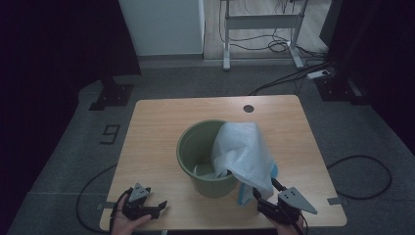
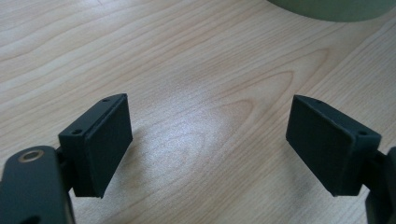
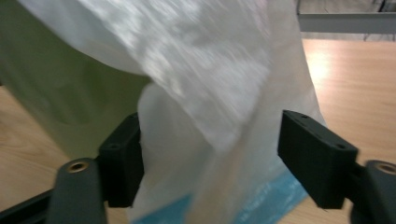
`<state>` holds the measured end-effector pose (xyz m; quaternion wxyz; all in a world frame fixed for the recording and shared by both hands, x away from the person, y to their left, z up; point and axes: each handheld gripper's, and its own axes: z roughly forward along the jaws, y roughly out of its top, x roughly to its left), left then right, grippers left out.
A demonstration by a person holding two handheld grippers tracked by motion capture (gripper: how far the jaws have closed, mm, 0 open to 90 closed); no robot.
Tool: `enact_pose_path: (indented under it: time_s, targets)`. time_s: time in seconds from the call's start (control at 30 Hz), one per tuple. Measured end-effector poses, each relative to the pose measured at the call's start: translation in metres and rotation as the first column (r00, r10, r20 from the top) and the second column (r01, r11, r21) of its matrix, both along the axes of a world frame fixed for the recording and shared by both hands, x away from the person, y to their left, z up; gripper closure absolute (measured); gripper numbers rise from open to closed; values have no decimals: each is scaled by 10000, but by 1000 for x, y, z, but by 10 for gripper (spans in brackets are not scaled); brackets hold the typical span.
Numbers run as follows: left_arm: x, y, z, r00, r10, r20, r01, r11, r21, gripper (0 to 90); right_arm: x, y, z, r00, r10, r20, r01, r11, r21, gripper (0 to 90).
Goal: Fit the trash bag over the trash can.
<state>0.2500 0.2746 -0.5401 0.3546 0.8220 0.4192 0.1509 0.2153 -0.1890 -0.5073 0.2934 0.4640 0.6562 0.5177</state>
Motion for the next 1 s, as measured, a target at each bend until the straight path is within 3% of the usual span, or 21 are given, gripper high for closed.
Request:
enact_pose_path:
  time_s: [0.17,0.27,0.4,0.57,0.8,0.87,1.0]
  targets:
    - [0,2,3,9998,156,-94,-160,9991,-402,142,6,-9,-11,9998,96,-190,-94,9999,100,528]
    - [0,2,5,9996,260,-65,-264,9979,-596,143,9,-16,-9,10000,-38,-84,39,10000,26,695]
    - [-1,1,13,9990,432,125,-420,9953,-868,143,12,-31,0,9991,-351,225,346,9992,199,839]
    - [-2,1,21,9971,563,514,-496,9910,-1243,143,17,-48,16,9964,-629,569,600,9968,521,878]
    - [-6,-9,48,9890,825,1226,-614,9841,-1665,147,22,-61,49,9868,-985,1282,859,9912,1004,884]
    - [-9,-13,59,9828,955,1582,-660,9811,-1821,146,24,-62,59,9845,-968,1464,811,9907,1095,884]
    - [-15,-22,82,9622,1441,2312,-950,9728,-2112,145,25,-56,77,9809,-733,1801,528,9918,1161,884]
